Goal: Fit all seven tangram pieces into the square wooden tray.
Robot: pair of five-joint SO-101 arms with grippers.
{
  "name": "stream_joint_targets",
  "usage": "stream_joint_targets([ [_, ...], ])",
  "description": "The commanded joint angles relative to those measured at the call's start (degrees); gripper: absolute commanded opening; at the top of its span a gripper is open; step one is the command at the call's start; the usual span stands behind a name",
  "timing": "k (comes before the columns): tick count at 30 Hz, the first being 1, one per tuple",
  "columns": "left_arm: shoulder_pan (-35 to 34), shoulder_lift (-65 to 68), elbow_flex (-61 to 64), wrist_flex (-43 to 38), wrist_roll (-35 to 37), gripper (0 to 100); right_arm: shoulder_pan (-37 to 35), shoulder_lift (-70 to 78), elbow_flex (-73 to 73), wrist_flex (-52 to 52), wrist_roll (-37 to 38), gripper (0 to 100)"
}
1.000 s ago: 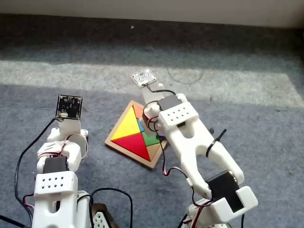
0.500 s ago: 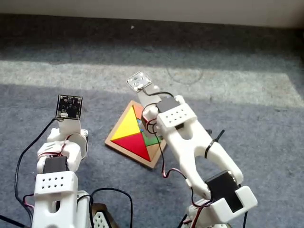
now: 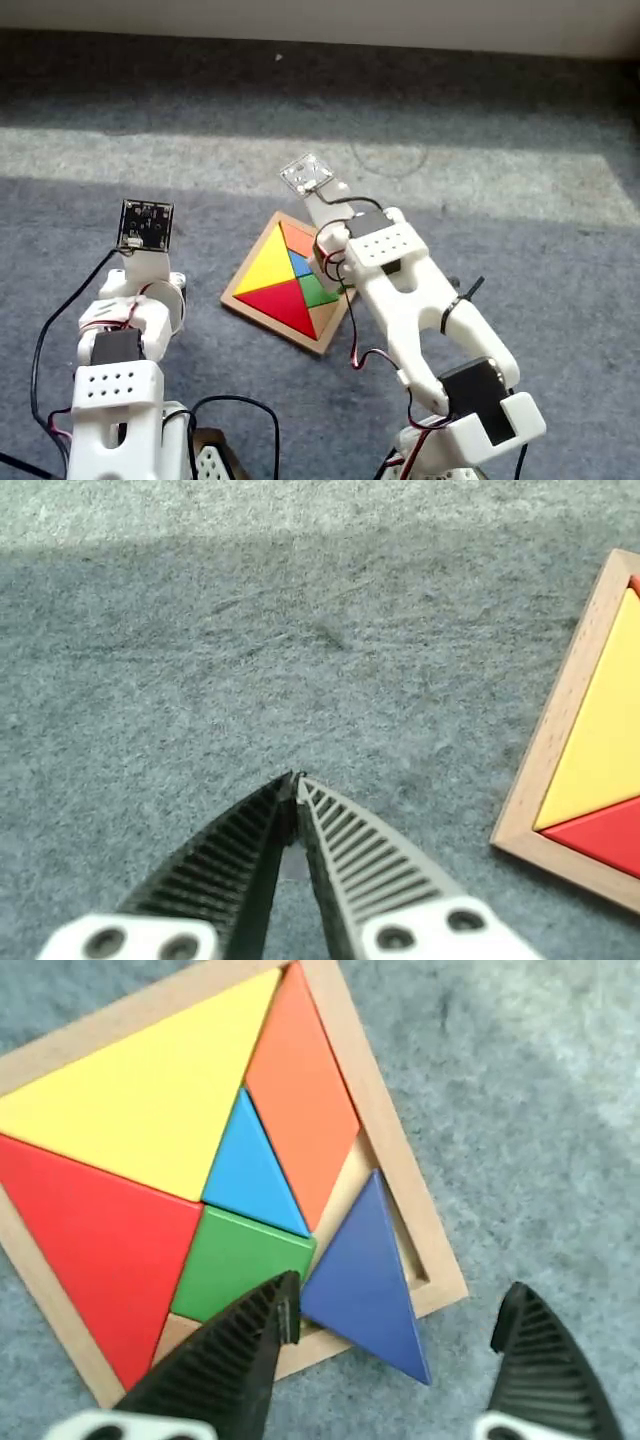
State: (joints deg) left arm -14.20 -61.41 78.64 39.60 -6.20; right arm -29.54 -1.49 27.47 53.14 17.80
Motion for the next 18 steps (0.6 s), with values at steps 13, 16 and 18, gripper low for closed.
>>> stream_joint_targets([
  [13, -0.22, -0.92, -1.27, -0.88, 0.26, 3, 3.12, 7.87, 0.04, -1.63, -14.07, 29.6],
  [16, -0.13, -0.92, -1.27, -0.88, 0.26, 3, 3.21, 6.81, 0.13, -1.01, -14.15, 29.6],
  [18, -0.13, -0.92, -1.27, -0.97, 0.26, 3, 3.12, 6.64, 0.13, -1.01, -14.15, 29.6],
])
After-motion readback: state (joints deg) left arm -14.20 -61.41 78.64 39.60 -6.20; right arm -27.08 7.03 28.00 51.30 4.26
